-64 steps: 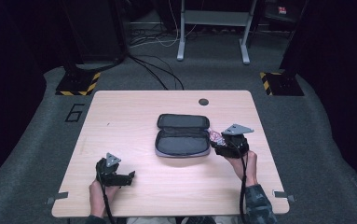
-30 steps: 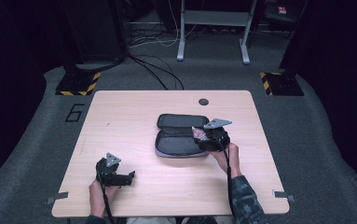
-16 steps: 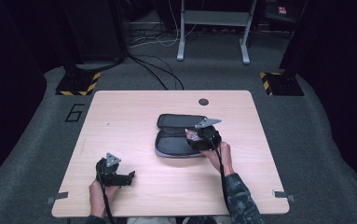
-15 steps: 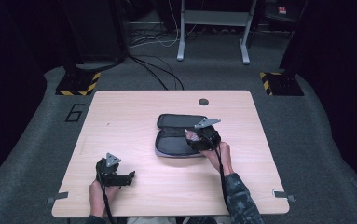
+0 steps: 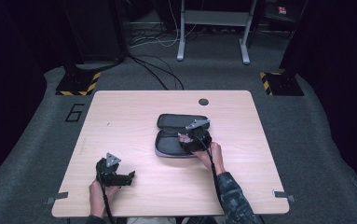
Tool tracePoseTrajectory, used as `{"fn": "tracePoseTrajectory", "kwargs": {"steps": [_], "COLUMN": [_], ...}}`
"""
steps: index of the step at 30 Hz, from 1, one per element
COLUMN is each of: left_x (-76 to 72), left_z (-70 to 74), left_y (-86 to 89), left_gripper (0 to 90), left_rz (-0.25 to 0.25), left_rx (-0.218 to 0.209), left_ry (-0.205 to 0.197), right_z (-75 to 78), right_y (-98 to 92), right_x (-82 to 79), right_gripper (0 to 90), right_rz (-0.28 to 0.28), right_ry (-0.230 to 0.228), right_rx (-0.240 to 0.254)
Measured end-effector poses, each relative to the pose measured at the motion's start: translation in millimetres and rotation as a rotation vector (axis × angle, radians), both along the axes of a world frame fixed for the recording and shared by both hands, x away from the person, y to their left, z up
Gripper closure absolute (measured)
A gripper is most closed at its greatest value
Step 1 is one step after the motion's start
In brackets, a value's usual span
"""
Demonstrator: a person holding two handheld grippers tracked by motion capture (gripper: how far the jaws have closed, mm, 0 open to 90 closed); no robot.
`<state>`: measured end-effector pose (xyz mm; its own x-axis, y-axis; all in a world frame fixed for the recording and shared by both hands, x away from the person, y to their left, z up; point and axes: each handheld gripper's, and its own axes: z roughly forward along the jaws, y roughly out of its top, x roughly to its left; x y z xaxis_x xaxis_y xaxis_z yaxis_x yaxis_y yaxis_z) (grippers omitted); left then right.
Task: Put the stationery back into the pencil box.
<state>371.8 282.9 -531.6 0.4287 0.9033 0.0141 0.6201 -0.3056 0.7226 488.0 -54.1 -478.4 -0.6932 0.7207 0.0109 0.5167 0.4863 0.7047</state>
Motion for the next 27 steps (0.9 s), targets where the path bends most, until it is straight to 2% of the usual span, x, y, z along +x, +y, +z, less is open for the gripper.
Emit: {"fn": "tracePoseTrajectory", "kwargs": {"steps": [5, 7, 9, 13, 18, 20, 24, 25, 27], "left_x": [0.1, 0.1, 0.1, 0.0, -0.1, -0.1, -0.1, -0.1, 0.0], "left_z": [-0.3, -0.3, -0.5, -0.5, -0.4, -0.4, -0.2, 0.1, 0.0], "left_y": [-0.3, -0.2, -0.3, -0.3, -0.3, -0.3, -0.2, 0.0, 0.0], "left_gripper": [1.0, 1.0, 1.0, 1.0, 1.1, 1.1, 1.1, 1.1, 1.1], "left_rz": [0.003, 0.003, 0.003, 0.003, 0.003, 0.003, 0.001, 0.0, 0.001], "left_rx": [-0.002, -0.002, -0.001, -0.001, -0.001, -0.001, -0.001, 0.002, 0.001], "left_ry": [-0.005, -0.005, -0.006, -0.006, -0.006, -0.007, -0.004, -0.001, -0.001], "right_z": [-6.7, -8.4, -9.7, -10.8, -7.4, -5.3, -0.1, 2.4, 6.1], "right_y": [6.9, 8.9, 10.4, 11.3, 7.8, 5.2, -0.2, -3.0, -4.0], "right_x": [4.6, 6.3, 8.3, 11.2, 10.3, 9.6, 5.3, 3.2, -1.0], "right_gripper": [39.3, 39.2, 39.1, 38.4, 24.4, 19.2, 14.0, 13.1, 11.3], "right_rz": [0.009, 0.004, 0.008, -0.014, -0.035, -0.038, -0.03, -0.01, -0.016], "right_ry": [0.017, 0.042, 0.038, 0.053, 0.05, 0.066, 0.067, 0.063, 0.061], "right_rx": [-0.016, -0.017, -0.036, -0.043, -0.035, -0.021, -0.004, -0.008, 0.005]}}
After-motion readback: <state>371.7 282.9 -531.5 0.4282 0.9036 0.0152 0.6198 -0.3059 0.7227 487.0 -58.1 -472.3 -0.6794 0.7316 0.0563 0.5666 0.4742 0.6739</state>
